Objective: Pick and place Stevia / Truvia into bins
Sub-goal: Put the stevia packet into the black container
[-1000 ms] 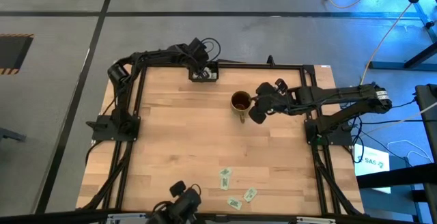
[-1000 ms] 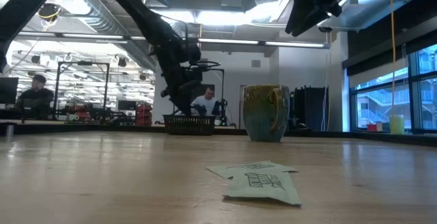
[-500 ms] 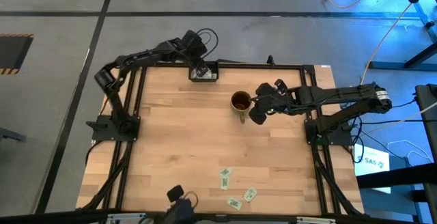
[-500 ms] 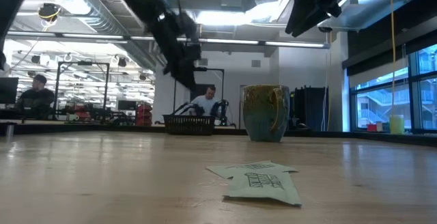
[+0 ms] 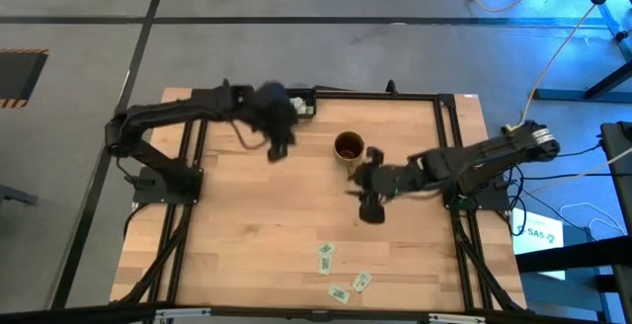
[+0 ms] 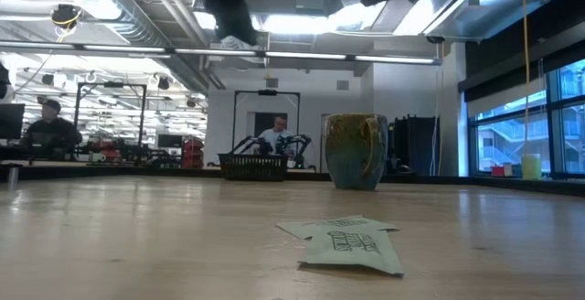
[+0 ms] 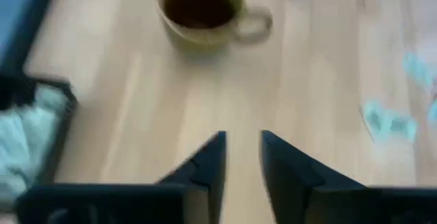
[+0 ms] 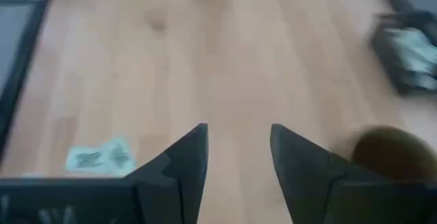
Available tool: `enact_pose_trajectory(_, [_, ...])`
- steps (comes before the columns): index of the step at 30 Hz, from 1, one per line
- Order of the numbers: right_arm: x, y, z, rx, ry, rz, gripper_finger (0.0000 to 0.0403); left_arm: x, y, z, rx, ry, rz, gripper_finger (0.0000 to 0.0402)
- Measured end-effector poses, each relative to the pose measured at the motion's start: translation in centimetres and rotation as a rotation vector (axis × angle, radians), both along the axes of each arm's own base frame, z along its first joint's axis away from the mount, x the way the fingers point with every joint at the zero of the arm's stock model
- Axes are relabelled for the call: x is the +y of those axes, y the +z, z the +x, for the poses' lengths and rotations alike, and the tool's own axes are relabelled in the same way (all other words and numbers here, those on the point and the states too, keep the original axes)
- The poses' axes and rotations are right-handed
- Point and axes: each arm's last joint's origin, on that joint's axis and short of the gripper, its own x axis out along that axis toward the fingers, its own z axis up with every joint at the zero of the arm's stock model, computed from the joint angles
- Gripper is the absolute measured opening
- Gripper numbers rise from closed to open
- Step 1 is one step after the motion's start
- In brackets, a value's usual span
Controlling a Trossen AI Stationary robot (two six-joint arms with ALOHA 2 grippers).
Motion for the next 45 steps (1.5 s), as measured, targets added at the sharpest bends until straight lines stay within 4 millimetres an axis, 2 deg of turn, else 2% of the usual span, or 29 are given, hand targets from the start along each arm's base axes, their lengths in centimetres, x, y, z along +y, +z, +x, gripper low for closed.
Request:
enact_pose_trajectory(2, [1.2,-0.8,0.5,0.017,0.051,-0.015,0.0162,-2.6,-0.6,0.1,0.082,-0.035,-0.004,0.0080])
enact_pose_trajectory(4, [2.4,-1.8,1.0,0.039,0.096,-0.013,0.0162,-5.1,-1.7,0.6,0.094,-0.102,-0.012,0.0077])
enact_pose_trajectory(9, [5.0,-4.9,2.4,0.125,0.189,-0.001,0.0162,-11.2,-5.1,1.8,-0.062,-0.255,-0.096,0.0068])
enact_pose_trajectory(12, [6.3,-6.9,3.5,0.143,0.228,-0.022,0.0162,-13.6,-7.2,1.8,-0.166,-0.244,-0.115,0.0061])
enact_pose_trajectory(16, [7.6,-9.6,4.7,0.178,0.286,-0.032,0.0162,-15.7,-9.9,1.3,-0.293,-0.171,-0.150,0.0054])
enact_pose_trajectory(21, [8.6,-12.5,5.8,0.230,0.346,0.004,0.0162,-17.1,-12.1,0.2,-0.435,-0.069,-0.174,0.0046])
enact_pose_trajectory(25, [9.1,-14.5,6.5,0.240,0.376,-0.022,0.0159,-17.5,-13.0,-0.5,-0.456,0.015,-0.157,0.0042])
enact_pose_trajectory(29, [9.6,-16.1,7.1,0.238,0.416,0.010,0.0132,-17.7,-13.3,-0.7,-0.462,0.074,-0.148,0.0043])
enact_pose_trajectory(37, [9.8,-17.5,7.5,0.248,0.458,-0.039,0.0071,-17.7,-13.1,-0.7,-0.480,0.089,-0.146,0.0040])
enact_pose_trajectory(45, [9.7,-18.8,7.6,0.282,0.488,-0.079,0.0051,-17.7,-13.1,-0.7,-0.482,0.086,-0.139,0.0038])
